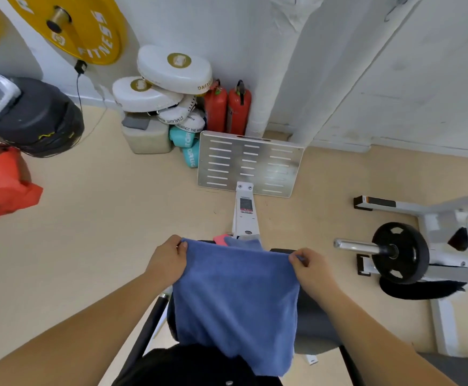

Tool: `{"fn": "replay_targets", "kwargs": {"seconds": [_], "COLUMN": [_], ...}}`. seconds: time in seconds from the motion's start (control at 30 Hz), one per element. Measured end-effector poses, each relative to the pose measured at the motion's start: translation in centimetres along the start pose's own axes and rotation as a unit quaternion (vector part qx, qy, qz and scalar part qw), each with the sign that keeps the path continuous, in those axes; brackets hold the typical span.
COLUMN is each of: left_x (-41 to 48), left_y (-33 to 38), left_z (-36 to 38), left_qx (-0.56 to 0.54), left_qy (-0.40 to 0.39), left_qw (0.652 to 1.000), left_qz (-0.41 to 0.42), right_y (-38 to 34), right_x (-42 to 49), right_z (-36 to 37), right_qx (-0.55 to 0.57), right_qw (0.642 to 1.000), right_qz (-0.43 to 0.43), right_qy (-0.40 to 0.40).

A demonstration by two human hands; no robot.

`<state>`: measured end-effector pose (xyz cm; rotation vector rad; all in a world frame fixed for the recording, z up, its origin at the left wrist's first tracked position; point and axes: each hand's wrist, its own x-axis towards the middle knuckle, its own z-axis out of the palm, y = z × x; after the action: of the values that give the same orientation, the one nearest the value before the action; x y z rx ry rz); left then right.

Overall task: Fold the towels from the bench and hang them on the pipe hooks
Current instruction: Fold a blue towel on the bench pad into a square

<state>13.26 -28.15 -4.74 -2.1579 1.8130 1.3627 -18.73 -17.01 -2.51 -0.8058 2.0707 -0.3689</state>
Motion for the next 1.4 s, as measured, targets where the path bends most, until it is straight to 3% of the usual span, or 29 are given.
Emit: {"fn": "replay_targets", "kwargs": {"seconds": [0.23, 0.37, 0.6, 0.77, 0.9, 1.13, 1.3, 1.4], "left_x": [3.9, 4.9, 6.1, 7.3, 7.7, 6.8, 5.6, 5.1], "left_y": [-0.4, -0.2, -0.1, 0.7, 0.9, 1.6, 2.0, 1.6], "left_z": [1.1, 2.3, 4.5, 3.5, 2.7, 1.6, 0.3, -0.2], "left_qx": [0.102, 0.199, 0.264, 0.315, 0.272, 0.162, 0.087, 0.080], "left_qy": [-0.052, -0.136, -0.269, -0.257, -0.247, -0.218, -0.172, -0.136], "left_qw": [0.993, 0.971, 0.925, 0.910, 0.926, 0.960, 0.977, 0.982], "left_qz": [-0.027, -0.005, 0.044, 0.087, 0.084, 0.072, 0.093, 0.101], "right_y": [-0.4, 0.2, 1.3, 0.6, -0.7, -1.9, -2.9, -2.7], "right_x": [4.2, 6.2, 7.8, 9.1, 9.9, 9.3, 9.8, 9.6], "right_z": [1.3, 2.4, 3.8, 3.3, 2.1, 0.9, 0.7, 1.2], "right_qx": [-0.113, -0.157, -0.175, -0.138, -0.122, -0.065, 0.020, -0.017], "right_qw": [0.992, 0.983, 0.968, 0.969, 0.974, 0.956, 0.953, 0.956], "right_qz": [0.002, 0.008, 0.013, 0.023, 0.011, 0.076, 0.094, 0.079], "right_qy": [-0.049, -0.099, -0.181, -0.202, -0.192, -0.275, -0.289, -0.280]}}
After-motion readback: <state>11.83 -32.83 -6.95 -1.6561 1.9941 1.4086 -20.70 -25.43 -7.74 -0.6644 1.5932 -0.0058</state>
